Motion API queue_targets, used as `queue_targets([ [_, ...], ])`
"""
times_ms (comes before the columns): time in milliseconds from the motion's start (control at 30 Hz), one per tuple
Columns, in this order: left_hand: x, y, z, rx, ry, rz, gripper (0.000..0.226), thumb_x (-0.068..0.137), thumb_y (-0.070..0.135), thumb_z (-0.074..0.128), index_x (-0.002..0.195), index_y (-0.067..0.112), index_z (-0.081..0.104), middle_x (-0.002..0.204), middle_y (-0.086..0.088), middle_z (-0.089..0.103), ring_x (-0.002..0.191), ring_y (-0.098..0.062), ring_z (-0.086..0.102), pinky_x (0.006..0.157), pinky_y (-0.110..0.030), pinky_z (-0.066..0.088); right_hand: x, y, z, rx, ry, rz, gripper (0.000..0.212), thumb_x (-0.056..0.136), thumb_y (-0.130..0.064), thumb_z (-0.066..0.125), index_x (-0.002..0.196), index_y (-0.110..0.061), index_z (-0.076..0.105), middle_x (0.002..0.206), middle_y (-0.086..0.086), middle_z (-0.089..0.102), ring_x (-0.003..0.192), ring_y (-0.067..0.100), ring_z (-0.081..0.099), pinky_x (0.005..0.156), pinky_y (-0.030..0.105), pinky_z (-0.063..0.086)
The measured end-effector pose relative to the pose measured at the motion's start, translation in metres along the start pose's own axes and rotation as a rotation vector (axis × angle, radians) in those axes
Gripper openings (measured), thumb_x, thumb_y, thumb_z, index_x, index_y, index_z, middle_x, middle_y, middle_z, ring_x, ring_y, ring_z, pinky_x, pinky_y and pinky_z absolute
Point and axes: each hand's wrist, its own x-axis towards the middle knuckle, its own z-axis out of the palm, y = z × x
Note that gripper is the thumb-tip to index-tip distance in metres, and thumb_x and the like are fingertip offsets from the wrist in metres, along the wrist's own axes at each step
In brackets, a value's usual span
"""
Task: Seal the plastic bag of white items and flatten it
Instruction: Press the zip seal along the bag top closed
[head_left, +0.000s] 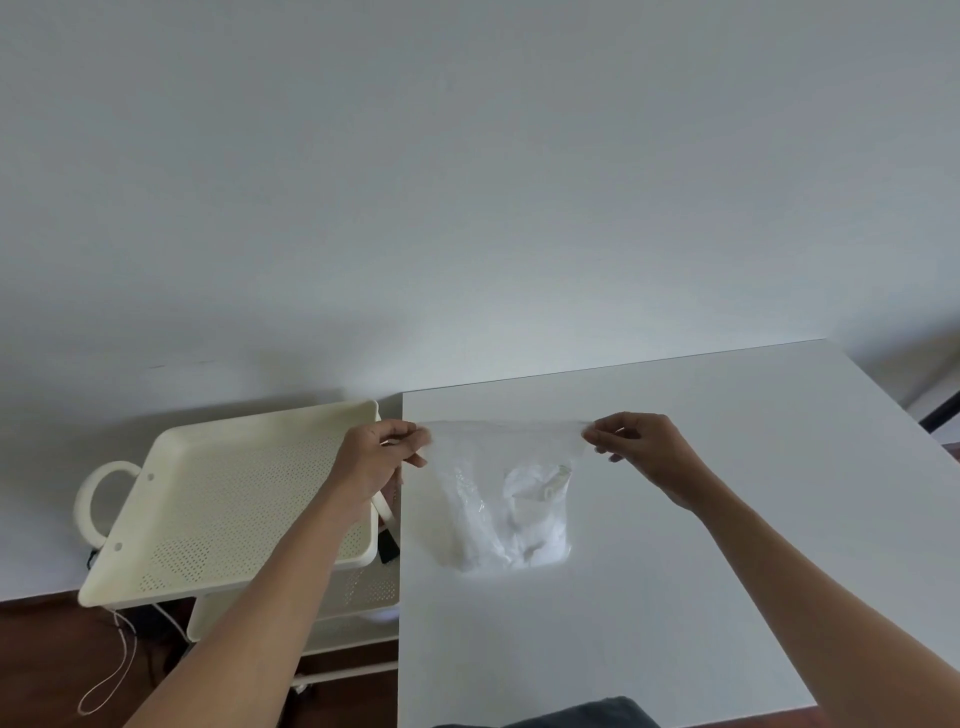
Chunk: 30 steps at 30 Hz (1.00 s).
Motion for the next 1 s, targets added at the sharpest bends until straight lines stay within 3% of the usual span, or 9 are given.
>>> queue_targets([
  [100,-0.002,0.003,-0.001,0.006,-0.022,-0.023,0.02,0.086,0.023,0.082,0.102,0.014,0.077,0.089,-0.005,0.081,0.085,-0.039,0.071,0.052,-0.03,0.048,0.0,0.002,0.0,0.008,0.006,0.017,0.009,0.087,-0.027,0.083,0.09,-0.019,0.082,0.077,-0.002,0.077,0.07,-0.001,0.067,0.07,0.019,0.051],
  [267,-0.009,0.01,0.001,0.028,-0.076,0.006,0.032,0.079,0.041,0.086,0.103,0.022,0.078,0.091,-0.002,0.08,0.081,-0.011,0.076,0.062,-0.024,0.051,0.001,0.001,-0.001,-0.002,-0.006,0.038,0.011,0.088,-0.026,0.082,0.092,-0.016,0.08,0.079,-0.005,0.076,0.073,-0.003,0.069,0.076,0.022,0.049],
  [400,-0.008,0.007,0.001,0.08,-0.089,-0.017,0.025,0.08,0.041,0.084,0.096,0.021,0.079,0.083,-0.004,0.08,0.073,-0.02,0.057,0.065,-0.029,0.046,-0.001,0.001,0.0,0.01,-0.016,0.035,0.009,0.088,-0.026,0.082,0.09,-0.018,0.081,0.084,-0.004,0.077,0.078,-0.001,0.07,0.081,0.024,0.049],
  [500,-0.007,0.007,-0.001,0.062,-0.059,-0.023,0.022,0.081,0.037,0.085,0.094,0.021,0.08,0.081,-0.005,0.08,0.077,-0.023,0.058,0.052,-0.017,0.047,-0.002,0.002,0.001,0.025,0.017,0.024,0.009,0.084,-0.033,0.084,0.088,-0.026,0.083,0.09,-0.005,0.08,0.087,0.005,0.071,0.083,0.026,0.052],
  [567,-0.008,0.007,-0.003,0.046,-0.027,-0.015,0.024,0.077,0.036,0.087,0.093,0.019,0.081,0.082,-0.008,0.08,0.07,-0.013,0.067,0.041,-0.011,0.044,-0.003,0.003,0.001,0.014,0.014,0.021,0.012,0.084,-0.038,0.084,0.091,-0.028,0.083,0.092,0.0,0.08,0.087,0.012,0.069,0.082,0.029,0.053],
  [633,-0.009,0.006,-0.003,0.01,-0.007,-0.005,0.028,0.073,0.035,0.089,0.093,0.018,0.081,0.085,-0.009,0.08,0.059,-0.011,0.065,0.041,-0.015,0.045,-0.004,0.004,0.002,0.017,0.002,0.013,0.014,0.086,-0.037,0.082,0.094,-0.025,0.082,0.092,0.004,0.08,0.087,0.016,0.07,0.082,0.031,0.054],
  [733,-0.011,0.003,-0.002,-0.038,-0.048,-0.009,0.038,0.07,0.044,0.086,0.099,0.02,0.081,0.088,-0.007,0.081,0.064,-0.021,0.056,0.055,-0.028,0.047,-0.004,0.004,0.004,0.019,0.014,0.015,0.012,0.09,-0.032,0.079,0.095,-0.021,0.079,0.087,0.001,0.08,0.085,0.01,0.071,0.078,0.025,0.053],
  [800,-0.012,0.002,0.001,-0.017,-0.042,-0.01,0.04,0.07,0.047,0.084,0.099,0.02,0.081,0.087,-0.004,0.081,0.062,-0.014,0.056,0.063,-0.029,0.046,-0.003,0.002,0.007,0.003,0.036,0.022,0.009,0.092,-0.029,0.077,0.093,-0.02,0.078,0.087,0.0,0.079,0.082,0.006,0.068,0.074,0.022,0.048],
  [1000,-0.005,0.0,0.004,0.059,0.029,0.03,0.012,0.093,0.026,0.074,0.098,0.016,0.079,0.085,0.012,0.079,0.067,0.002,0.068,0.087,-0.029,0.052,-0.002,-0.009,0.018,0.005,0.011,-0.009,0.019,0.093,-0.037,0.075,0.103,-0.021,0.075,0.103,-0.012,0.078,0.093,0.0,0.07,0.076,0.019,0.049],
])
